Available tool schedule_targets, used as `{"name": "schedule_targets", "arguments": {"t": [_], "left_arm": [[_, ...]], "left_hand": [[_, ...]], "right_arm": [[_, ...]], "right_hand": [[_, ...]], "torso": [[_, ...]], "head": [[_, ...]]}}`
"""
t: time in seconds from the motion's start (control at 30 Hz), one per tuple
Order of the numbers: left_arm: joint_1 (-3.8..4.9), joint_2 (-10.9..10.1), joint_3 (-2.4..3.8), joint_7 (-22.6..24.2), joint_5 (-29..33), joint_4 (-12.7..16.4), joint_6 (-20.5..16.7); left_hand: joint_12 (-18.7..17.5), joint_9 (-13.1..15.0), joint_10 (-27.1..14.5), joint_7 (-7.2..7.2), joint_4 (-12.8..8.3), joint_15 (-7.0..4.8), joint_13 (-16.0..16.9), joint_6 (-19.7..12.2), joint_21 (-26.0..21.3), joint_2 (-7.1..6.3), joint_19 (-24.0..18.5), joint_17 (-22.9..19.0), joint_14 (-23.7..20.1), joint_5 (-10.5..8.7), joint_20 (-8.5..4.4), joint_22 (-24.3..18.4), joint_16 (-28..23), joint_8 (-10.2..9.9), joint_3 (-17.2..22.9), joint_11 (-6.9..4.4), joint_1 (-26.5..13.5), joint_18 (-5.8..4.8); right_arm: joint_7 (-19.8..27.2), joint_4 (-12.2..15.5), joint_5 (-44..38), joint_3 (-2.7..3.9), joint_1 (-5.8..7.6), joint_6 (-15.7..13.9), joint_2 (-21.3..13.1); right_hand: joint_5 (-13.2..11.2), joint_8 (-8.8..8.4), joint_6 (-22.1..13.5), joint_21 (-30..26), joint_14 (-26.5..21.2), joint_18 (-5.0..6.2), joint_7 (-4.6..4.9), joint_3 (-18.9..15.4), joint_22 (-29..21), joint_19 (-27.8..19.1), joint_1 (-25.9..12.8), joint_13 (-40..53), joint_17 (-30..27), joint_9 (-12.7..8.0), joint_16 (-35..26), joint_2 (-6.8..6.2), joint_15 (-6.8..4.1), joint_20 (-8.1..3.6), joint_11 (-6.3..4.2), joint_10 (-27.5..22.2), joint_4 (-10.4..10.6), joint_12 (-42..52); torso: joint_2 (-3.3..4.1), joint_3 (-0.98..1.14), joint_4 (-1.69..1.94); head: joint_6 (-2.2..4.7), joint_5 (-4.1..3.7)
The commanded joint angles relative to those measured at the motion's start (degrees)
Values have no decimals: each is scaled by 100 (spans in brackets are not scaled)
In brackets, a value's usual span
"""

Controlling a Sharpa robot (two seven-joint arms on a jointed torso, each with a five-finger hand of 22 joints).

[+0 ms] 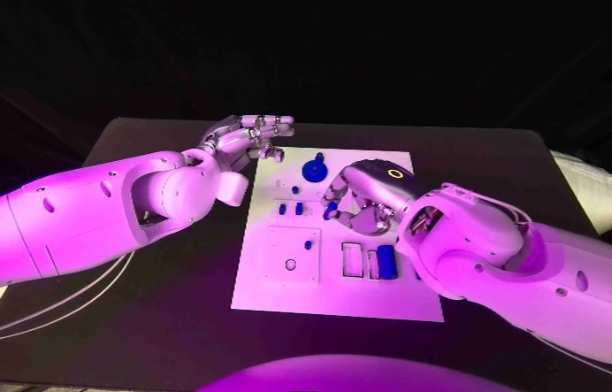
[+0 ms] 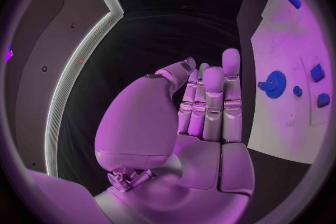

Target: Assemble the parts on the task board

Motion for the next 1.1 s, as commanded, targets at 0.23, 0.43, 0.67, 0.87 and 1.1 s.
{"name": "schedule_targets", "arguments": {"t": [0.23, 0.43, 0.67, 0.87, 1.1], "left_arm": [[-5, 69, 4, 29, -21, -3, 126], [-5, 98, 4, 26, -21, -15, 134], [-6, 116, 4, 18, -52, -20, 143], [-6, 125, 4, 16, -57, -26, 147], [-7, 126, 4, 13, -59, -30, 152]], "left_hand": [[19, -9, -24, 27, -5, -3, 6, -10, -27, -1, -23, -6, -48, 37, 9, -4, -37, 23, -14, -1, 39, 64], [19, -9, -24, 27, -5, -3, 6, -10, -27, -1, -23, -6, -48, 37, 9, -4, -37, 23, -14, -1, 39, 64], [19, -9, -24, 27, -5, -3, 6, -10, -27, -1, -23, -6, -48, 37, 9, -4, -37, 23, -14, -1, 39, 64], [19, -9, -24, 27, -5, -3, 6, -10, -27, -1, -23, -6, -48, 37, 9, -4, -37, 23, -14, -1, 39, 64], [19, -9, -24, 27, -5, -3, 6, -10, -27, -1, -23, -6, -48, 37, 9, -4, -37, 23, -14, -1, 39, 64]], "right_arm": [[379, -312, 98, -216, -228, 129, 553], [456, -482, 114, -312, -350, 206, 708], [502, -608, 123, -352, -434, 265, 784], [531, -640, 125, -360, -456, 262, 825], [545, -637, 125, -363, -467, 257, 834]], "right_hand": [[30, -33, -15, 8, 141, -60, 49, 57, -24, 30, 111, 37, -21, -13, 22, 100, -18, 14, -152, 175, -38, -59], [43, -41, -23, 7, 139, -59, 53, 68, -28, 26, 109, 36, -26, -14, 20, 105, -14, 17, -148, 170, -49, -72], [50, -42, -25, 4, 139, -58, 54, 71, -33, 22, 107, 36, -31, -15, 17, 107, -13, 18, -146, 169, -52, -76], [55, -44, -26, 7, 139, -59, 56, 73, -29, 24, 105, 36, -29, -15, 19, 108, -12, 19, -145, 168, -54, -79], [70, -47, -28, 6, 138, -58, 57, 83, -32, 21, 103, 37, -27, -15, 21, 117, -10, 21, -144, 170, -63, -86]], "torso": [[-2, -16, 11], [9, 0, 8], [6, 2, 4], [3, 7, -2], [3, 2, 0]], "head": [[-61, 92], [-95, 151], [-125, 179], [-149, 195], [-165, 199]]}}
